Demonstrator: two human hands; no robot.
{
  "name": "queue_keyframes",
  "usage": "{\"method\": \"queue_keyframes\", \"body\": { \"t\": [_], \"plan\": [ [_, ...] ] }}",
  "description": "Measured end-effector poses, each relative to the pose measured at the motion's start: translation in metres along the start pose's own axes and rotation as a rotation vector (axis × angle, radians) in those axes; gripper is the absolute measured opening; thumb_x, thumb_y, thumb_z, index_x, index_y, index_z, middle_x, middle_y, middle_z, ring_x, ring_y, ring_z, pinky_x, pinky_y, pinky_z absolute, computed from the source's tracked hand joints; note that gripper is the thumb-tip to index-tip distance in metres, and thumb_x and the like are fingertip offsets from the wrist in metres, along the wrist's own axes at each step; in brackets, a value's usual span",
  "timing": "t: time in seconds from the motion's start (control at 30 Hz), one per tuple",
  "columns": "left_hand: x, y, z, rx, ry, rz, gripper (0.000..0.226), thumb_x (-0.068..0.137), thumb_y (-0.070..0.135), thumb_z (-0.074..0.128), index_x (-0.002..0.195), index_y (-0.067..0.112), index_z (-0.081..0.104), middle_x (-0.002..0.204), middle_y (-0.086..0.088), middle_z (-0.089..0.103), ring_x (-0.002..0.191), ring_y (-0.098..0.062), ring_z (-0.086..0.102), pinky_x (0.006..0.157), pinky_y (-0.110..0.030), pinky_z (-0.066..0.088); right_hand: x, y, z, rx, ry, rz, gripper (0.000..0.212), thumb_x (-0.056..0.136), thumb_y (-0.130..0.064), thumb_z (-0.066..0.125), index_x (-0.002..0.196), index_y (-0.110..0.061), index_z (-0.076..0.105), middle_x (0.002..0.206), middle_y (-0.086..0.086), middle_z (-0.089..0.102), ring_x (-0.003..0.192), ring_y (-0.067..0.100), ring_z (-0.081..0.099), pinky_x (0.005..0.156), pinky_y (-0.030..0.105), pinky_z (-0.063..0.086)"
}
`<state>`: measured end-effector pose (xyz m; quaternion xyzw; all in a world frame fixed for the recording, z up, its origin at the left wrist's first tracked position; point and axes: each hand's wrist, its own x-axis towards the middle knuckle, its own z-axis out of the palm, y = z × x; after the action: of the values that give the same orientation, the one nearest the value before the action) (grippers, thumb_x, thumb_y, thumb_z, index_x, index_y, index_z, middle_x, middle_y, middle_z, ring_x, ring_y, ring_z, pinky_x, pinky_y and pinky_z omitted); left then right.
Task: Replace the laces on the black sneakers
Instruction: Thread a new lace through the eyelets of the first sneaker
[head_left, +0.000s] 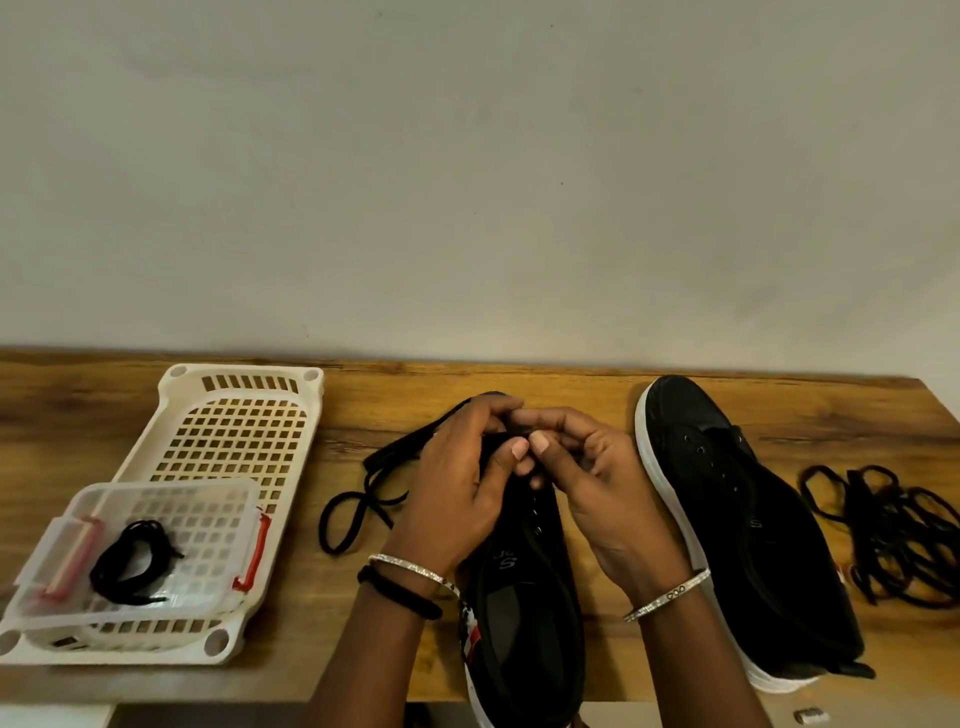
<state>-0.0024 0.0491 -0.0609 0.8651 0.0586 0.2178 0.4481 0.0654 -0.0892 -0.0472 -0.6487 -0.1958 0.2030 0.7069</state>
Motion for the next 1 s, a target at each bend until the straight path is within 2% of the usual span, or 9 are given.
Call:
{"method": "queue_keyframes", "body": {
  "t": [0.17,0.23,0.33,0.43,0.57,0.7,0.8,0.93,1.0],
  "plan": [
    [0.001,-0.004,0.002,0.094,0.036,0.015,0.019,0.094,0.028,0.057,0.108,0.021,0.069,0.100,0.012,0.068,0.095,-0.004,0.060,0.082,-0.029,0.047,0.001,0.002,-0.004,0.003,0.159,0.020,0.019,0.083,-0.008,0.078,0.094,0.002,0.066,0.072,0.014,0.074,0.061,0.018,0.067,0.056,0.024,0.051],
    [0.002,-0.003,0.002,0.146,0.092,0.021,0.014,0.094,0.023,0.061,0.102,0.021,0.072,0.093,0.011,0.068,0.089,-0.005,0.058,0.076,-0.028,0.044,0.000,0.002,-0.005,-0.058,0.193,0.003,0.018,0.080,-0.014,0.082,0.088,-0.001,0.071,0.071,0.012,0.073,0.060,0.017,0.065,0.055,0.023,0.050],
    [0.003,-0.004,0.000,0.085,0.249,-0.033,0.013,0.093,0.023,0.061,0.099,0.020,0.072,0.094,0.012,0.069,0.092,-0.009,0.062,0.076,-0.036,0.053,0.000,0.003,-0.003,-0.120,0.203,-0.006,0.015,0.081,-0.022,0.082,0.085,-0.010,0.075,0.068,0.007,0.067,0.063,0.012,0.058,0.056,0.022,0.046],
    [0.003,-0.007,-0.009,0.086,0.329,-0.066,0.009,0.089,0.022,0.066,0.095,0.020,0.074,0.089,0.014,0.069,0.087,-0.008,0.064,0.073,-0.037,0.056,0.000,0.004,-0.003,-0.271,0.126,0.049,0.025,0.075,-0.034,0.087,0.090,-0.021,0.071,0.074,-0.006,0.061,0.067,0.006,0.054,0.062,0.023,0.046],
    [0.000,-0.012,-0.016,0.189,0.224,-0.139,0.003,0.082,0.026,0.079,0.083,0.027,0.077,0.071,0.016,0.063,0.068,-0.002,0.057,0.061,-0.024,0.047,-0.002,0.007,0.001,-0.618,0.030,0.122,0.044,0.066,-0.048,0.088,0.095,-0.028,0.062,0.087,-0.008,0.060,0.068,0.004,0.051,0.062,0.023,0.045],
    [-0.001,-0.012,-0.016,0.176,0.116,-0.250,0.003,0.082,0.030,0.079,0.079,0.032,0.077,0.069,0.019,0.067,0.068,0.001,0.061,0.057,-0.009,0.042,-0.003,0.003,0.002,-0.641,0.039,0.108,0.042,0.069,-0.039,0.088,0.099,-0.026,0.062,0.090,-0.008,0.061,0.070,0.002,0.052,0.060,0.015,0.042],
    [0.000,-0.010,-0.014,0.155,0.074,-0.307,0.004,0.083,0.030,0.078,0.079,0.031,0.076,0.068,0.018,0.067,0.071,0.005,0.061,0.055,-0.007,0.041,-0.003,0.002,0.000,-0.640,0.026,0.119,0.042,0.069,-0.038,0.088,0.102,-0.026,0.064,0.092,-0.008,0.062,0.070,0.001,0.054,0.062,0.016,0.044],
    [0.001,-0.008,-0.011,0.154,0.045,-0.368,0.005,0.084,0.028,0.077,0.079,0.029,0.077,0.066,0.020,0.064,0.068,0.009,0.060,0.054,-0.006,0.040,-0.002,-0.002,-0.001,-0.733,-0.007,0.098,0.055,0.064,-0.045,0.088,0.112,-0.029,0.065,0.095,-0.012,0.062,0.079,0.004,0.060,0.067,0.022,0.052],
    [0.001,-0.008,-0.010,0.140,0.049,-0.398,0.005,0.084,0.027,0.077,0.079,0.028,0.077,0.064,0.022,0.062,0.063,0.012,0.058,0.055,-0.004,0.040,-0.002,-0.002,-0.002,-0.761,-0.086,0.087,0.066,0.062,-0.044,0.089,0.121,-0.028,0.063,0.101,-0.013,0.058,0.085,0.005,0.059,0.073,0.023,0.054]
  ]
}}
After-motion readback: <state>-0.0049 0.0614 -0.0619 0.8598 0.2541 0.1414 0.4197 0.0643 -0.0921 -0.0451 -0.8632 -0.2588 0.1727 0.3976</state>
